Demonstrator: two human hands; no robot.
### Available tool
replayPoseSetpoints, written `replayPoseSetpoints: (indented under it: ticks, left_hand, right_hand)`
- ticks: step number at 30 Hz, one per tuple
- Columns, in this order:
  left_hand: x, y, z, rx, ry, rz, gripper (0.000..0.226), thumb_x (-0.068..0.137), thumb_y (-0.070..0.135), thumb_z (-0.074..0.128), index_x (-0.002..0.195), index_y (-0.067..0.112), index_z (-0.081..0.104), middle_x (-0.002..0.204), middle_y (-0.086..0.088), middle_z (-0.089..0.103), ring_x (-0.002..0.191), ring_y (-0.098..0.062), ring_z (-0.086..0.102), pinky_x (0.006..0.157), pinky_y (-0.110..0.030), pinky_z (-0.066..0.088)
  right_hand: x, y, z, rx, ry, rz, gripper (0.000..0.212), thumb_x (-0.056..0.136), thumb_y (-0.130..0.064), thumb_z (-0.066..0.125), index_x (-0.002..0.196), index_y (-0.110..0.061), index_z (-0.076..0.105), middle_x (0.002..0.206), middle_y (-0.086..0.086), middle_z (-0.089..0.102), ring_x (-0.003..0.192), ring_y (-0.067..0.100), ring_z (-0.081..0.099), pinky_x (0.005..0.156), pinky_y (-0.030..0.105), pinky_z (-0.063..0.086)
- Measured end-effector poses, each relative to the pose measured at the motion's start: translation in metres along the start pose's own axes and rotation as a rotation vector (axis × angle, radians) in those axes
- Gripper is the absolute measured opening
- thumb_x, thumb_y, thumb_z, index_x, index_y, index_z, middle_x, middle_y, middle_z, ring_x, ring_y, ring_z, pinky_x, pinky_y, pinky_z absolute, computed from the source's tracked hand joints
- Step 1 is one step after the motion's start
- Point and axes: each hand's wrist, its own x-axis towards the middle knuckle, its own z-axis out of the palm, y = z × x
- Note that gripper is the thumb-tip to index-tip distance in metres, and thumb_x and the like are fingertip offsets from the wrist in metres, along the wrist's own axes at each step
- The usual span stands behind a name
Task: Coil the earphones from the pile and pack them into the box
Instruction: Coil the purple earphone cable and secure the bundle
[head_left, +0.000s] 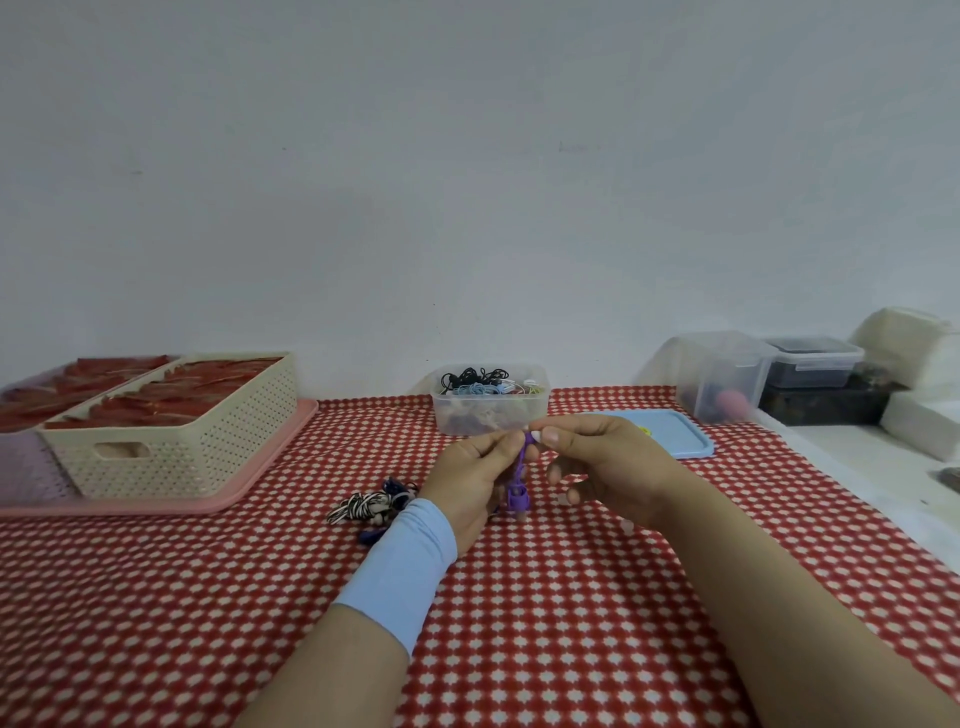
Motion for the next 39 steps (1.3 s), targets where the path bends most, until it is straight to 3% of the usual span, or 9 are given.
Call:
replayPoseSetpoints:
  ticks: [7, 11, 13, 18, 22, 28, 35, 39]
  left_hand:
    - [0.0001, -0.0017, -0.0011, 0.038, -0.017, -0.008, 0.017, 0.098, 0.018, 0.057, 0.099, 0.014, 0.073, 0.081, 0.002, 0.073, 0.084, -0.014, 0.063, 0.081, -0.030, 0.051]
    - [-0.0004, -0.0010, -0.0040, 0.161, -0.025, 0.036, 0.017, 0.098, 0.018, 0.057, 0.095, 0.016, 0.073, 0.071, 0.007, 0.071, 0.067, -0.004, 0.061, 0.063, -0.019, 0.050]
    - [-0.0006, -0.0010, -0.0056, 0.214, -0.030, 0.044, 0.017, 0.098, 0.016, 0.058, 0.094, 0.014, 0.074, 0.071, 0.006, 0.072, 0.066, -0.003, 0.062, 0.063, -0.019, 0.051]
    - [0.0011, -0.0012, -0.0074, 0.377, 0.018, 0.076, 0.017, 0.096, 0.022, 0.061, 0.088, 0.020, 0.077, 0.078, 0.005, 0.075, 0.078, -0.013, 0.063, 0.080, -0.032, 0.056]
    - [-0.0006, 0.0020, -0.0031, 0.331, 0.051, 0.065, 0.019, 0.097, 0.024, 0.059, 0.089, 0.021, 0.076, 0.082, 0.004, 0.075, 0.074, -0.007, 0.064, 0.064, -0.016, 0.053]
    - [0.0008, 0.0005, -0.0045, 0.304, 0.079, -0.009, 0.023, 0.094, 0.030, 0.064, 0.082, 0.021, 0.080, 0.089, -0.006, 0.076, 0.083, -0.020, 0.064, 0.093, -0.048, 0.056]
    - [0.0014, 0.0000, -0.0042, 0.283, 0.081, -0.050, 0.026, 0.093, 0.035, 0.064, 0.085, 0.015, 0.079, 0.085, -0.006, 0.076, 0.081, -0.019, 0.068, 0.095, -0.052, 0.054]
    - [0.0014, -0.0007, -0.0059, 0.292, 0.070, -0.050, 0.027, 0.094, 0.035, 0.064, 0.080, 0.018, 0.080, 0.085, -0.004, 0.077, 0.086, -0.023, 0.067, 0.095, -0.056, 0.053]
  right_hand:
    - [0.0003, 0.0009, 0.0022, -0.026, 0.013, 0.026, 0.019, 0.089, -0.015, 0.069, 0.105, -0.009, 0.078, 0.089, 0.010, 0.073, 0.061, 0.014, 0.058, 0.048, 0.025, 0.046]
    - [0.0007, -0.0009, 0.0009, -0.059, -0.001, 0.068, 0.030, 0.074, -0.025, 0.076, 0.101, -0.013, 0.080, 0.089, 0.010, 0.072, 0.061, 0.016, 0.058, 0.046, 0.025, 0.046]
    - [0.0010, -0.0015, 0.0005, -0.084, 0.003, 0.098, 0.034, 0.070, -0.028, 0.077, 0.100, -0.012, 0.080, 0.091, 0.012, 0.072, 0.059, 0.016, 0.058, 0.047, 0.025, 0.046]
    - [0.0009, -0.0005, 0.0011, -0.090, 0.037, 0.113, 0.014, 0.087, -0.015, 0.073, 0.099, -0.009, 0.079, 0.090, 0.012, 0.074, 0.058, 0.017, 0.060, 0.048, 0.026, 0.048]
    - [-0.0023, -0.0022, 0.0030, -0.123, 0.106, -0.008, 0.014, 0.091, -0.012, 0.071, 0.104, -0.011, 0.076, 0.083, 0.007, 0.075, 0.060, 0.017, 0.064, 0.051, 0.028, 0.052]
    - [-0.0056, -0.0046, 0.0025, -0.342, 0.101, -0.147, 0.010, 0.086, -0.008, 0.077, 0.094, -0.013, 0.079, 0.076, 0.006, 0.075, 0.059, 0.015, 0.065, 0.052, 0.028, 0.055]
    - [-0.0035, -0.0035, 0.0030, -0.458, 0.138, -0.235, 0.008, 0.086, -0.009, 0.077, 0.086, -0.017, 0.081, 0.067, -0.004, 0.075, 0.054, 0.014, 0.063, 0.053, 0.030, 0.057]
    - [-0.0037, -0.0043, 0.0022, -0.478, 0.119, -0.254, 0.015, 0.086, -0.007, 0.077, 0.087, -0.022, 0.081, 0.075, 0.002, 0.077, 0.058, 0.018, 0.065, 0.055, 0.033, 0.059]
